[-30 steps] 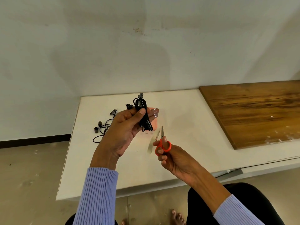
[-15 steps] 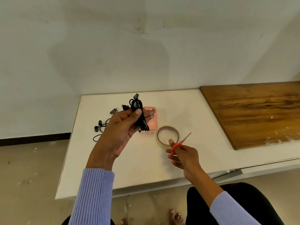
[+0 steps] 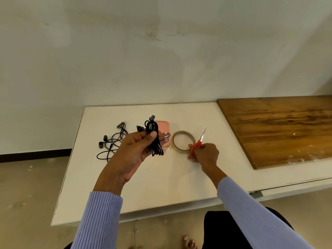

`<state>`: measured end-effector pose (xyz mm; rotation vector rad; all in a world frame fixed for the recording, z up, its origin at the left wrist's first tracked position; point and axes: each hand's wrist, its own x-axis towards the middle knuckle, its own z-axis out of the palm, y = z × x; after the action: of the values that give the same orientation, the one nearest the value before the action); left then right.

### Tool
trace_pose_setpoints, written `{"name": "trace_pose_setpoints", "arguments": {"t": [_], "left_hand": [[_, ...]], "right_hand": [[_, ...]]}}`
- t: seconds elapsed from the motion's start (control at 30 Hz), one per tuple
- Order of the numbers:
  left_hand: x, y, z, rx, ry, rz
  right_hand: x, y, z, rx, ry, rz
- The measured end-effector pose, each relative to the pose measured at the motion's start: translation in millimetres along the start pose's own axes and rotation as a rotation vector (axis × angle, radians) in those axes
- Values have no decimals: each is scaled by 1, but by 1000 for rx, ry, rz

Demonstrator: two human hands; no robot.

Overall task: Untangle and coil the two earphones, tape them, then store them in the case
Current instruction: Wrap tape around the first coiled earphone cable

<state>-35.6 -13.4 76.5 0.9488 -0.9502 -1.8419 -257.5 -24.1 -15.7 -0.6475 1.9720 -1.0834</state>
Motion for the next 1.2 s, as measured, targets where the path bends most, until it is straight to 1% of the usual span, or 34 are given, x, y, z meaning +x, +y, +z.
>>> {"name": "trace_pose_setpoints", "arguments": {"t": [0.13,0.23,0.37,0.47,0.67,0.8,0.87,0.93,1.0,1.07,1.13,1.2], "left_hand": [[3,-3,-1,-8,14,-12],[4,-4,0,-14,19,-11],[4,-4,1,1,17,-8],[5,-4,1,-1,24,-8],[5,-4,1,32,22,-14],[4,-3,0,27,37,-12],[4,-2,0,21,45,-13],[4,-2,-2,-2,50,-15],[4,-1,-4,-24,48,-18],[3,0,-5,-50,48,-19],[3,0,-6,-78,46,-23],[2,1,-6,-82,46,-27]], "right_hand": [[14,-8,-11,-65,10,-66],[18,-11,-22,-214,66,-141],[25,-6,-22,-376,143,-178],[29,-5,-17,-437,168,-218],[41,-5,-15,-623,153,-259],[24,-14,-17,-705,116,-281],[0,-23,-16,-596,-1,-356],[-34,-35,-13,-355,-162,-421],[-67,-44,-9,-89,-322,-373],[-86,-44,-4,120,-479,-256],[-92,-42,2,208,-579,-220],[-91,-45,8,201,-639,-253]]}}
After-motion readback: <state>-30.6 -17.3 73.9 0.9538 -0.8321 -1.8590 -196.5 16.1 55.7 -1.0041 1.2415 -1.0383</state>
